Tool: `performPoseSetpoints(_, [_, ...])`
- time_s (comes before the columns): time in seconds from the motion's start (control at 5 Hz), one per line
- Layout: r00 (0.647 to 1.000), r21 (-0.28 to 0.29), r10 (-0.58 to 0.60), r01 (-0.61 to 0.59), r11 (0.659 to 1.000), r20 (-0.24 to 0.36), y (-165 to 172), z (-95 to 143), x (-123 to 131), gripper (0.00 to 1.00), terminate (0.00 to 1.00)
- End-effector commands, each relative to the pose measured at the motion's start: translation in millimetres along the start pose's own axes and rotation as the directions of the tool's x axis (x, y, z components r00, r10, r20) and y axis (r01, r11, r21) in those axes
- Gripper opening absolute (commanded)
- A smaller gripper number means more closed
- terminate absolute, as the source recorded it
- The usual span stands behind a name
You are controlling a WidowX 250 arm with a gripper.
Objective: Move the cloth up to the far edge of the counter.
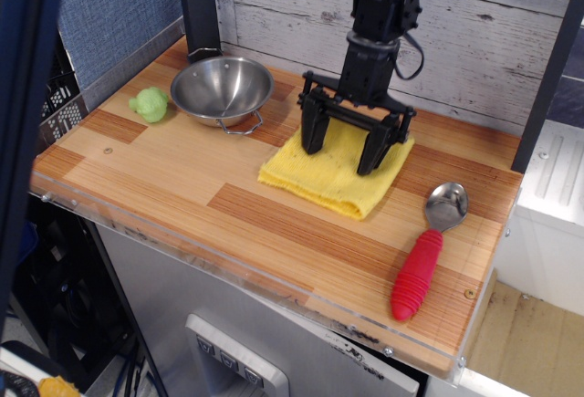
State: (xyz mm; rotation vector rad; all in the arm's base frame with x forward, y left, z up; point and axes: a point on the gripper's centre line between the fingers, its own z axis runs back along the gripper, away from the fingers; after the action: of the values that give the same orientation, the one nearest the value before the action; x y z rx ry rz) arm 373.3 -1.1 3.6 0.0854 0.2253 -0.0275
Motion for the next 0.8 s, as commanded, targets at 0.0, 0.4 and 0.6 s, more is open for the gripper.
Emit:
performPoseSetpoints(0.0, [0.999,-0.005,0.022,-0.022,1.000,0.031,8,4,11,1.00,0.00])
performPoseSetpoints(0.4, [0.995,0.002,-0.022,0.022,1.000,0.099,-1,19,11,1.00,0.00])
performPoseSetpoints(0.6, [0.980,0.014,-0.042,0.040,0.999,0.192,0,43,10,1.00,0.00])
